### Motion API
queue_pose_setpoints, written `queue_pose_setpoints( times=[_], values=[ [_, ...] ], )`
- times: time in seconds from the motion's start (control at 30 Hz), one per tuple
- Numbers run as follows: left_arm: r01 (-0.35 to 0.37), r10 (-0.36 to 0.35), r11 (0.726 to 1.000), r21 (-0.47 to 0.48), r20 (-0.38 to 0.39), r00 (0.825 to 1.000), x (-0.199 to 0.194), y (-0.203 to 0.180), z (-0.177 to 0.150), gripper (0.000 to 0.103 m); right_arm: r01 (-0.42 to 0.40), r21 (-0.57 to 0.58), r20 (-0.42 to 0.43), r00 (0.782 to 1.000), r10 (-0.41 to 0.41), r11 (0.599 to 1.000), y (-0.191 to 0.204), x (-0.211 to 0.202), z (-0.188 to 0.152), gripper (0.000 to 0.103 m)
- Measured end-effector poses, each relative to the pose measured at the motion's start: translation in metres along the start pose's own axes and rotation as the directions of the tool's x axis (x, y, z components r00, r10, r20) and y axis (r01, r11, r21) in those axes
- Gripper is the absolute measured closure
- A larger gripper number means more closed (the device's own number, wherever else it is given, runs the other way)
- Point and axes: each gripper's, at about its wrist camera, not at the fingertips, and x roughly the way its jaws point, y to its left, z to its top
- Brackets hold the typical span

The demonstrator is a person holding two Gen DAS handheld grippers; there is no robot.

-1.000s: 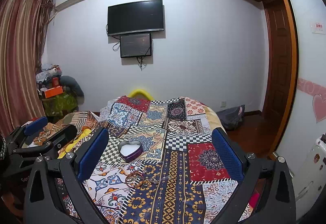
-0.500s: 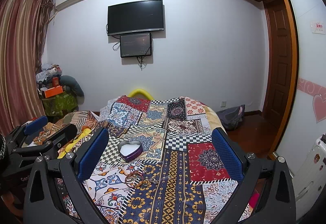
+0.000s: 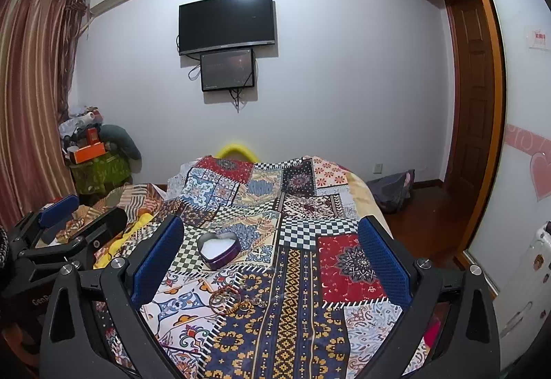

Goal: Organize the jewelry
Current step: 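Grasp the red beaded bracelet with the left tool while the right tool grasps a silver charm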

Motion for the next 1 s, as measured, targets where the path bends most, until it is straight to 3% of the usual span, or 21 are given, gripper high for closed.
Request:
queue_pose_setpoints(
  times=[0.23, 0.47, 0.53, 0.63, 0.77, 1.0],
  values=[
    [-0.014, 0.014, 1.000, -0.007, -0.046, 0.999, 0.023, 0.006, -0.010, 0.002, 0.018, 0.010, -0.062, 0.998, -0.018, 1.000, -0.006, 0.023, -0.010, 0.003],
    [-0.043, 0.037, 0.999, -0.025, -0.198, 0.980, 0.073, 0.026, -0.040, 0.002, 0.035, 0.024, -0.210, 0.977, -0.029, 0.999, -0.020, 0.064, -0.038, 0.003],
    [-0.035, 0.023, 0.998, -0.046, -0.247, 0.969, 0.087, 0.033, -0.052, 0.003, 0.040, 0.014, -0.259, 0.965, -0.035, 0.999, -0.023, 0.076, -0.047, 0.003],
    [-0.046, 0.016, 0.996, -0.082, -0.333, 0.943, 0.106, 0.042, -0.070, 0.017, 0.044, -0.005, -0.314, 0.948, -0.043, 0.999, -0.027, 0.089, -0.061, 0.003],
    [-0.050, 0.009, 0.995, -0.087, -0.417, 0.909, 0.126, 0.048, -0.089, 0.018, 0.024, -0.041, -0.397, 0.917, -0.038, 0.999, -0.027, 0.105, -0.081, 0.005],
    [-0.020, -0.017, 0.997, -0.068, -0.499, 0.866, 0.149, 0.045, -0.114, 0.025, -0.052, -0.042, -0.480, 0.877, 0.026, 0.998, -0.022, 0.124, -0.101, 0.032]
  ],
)
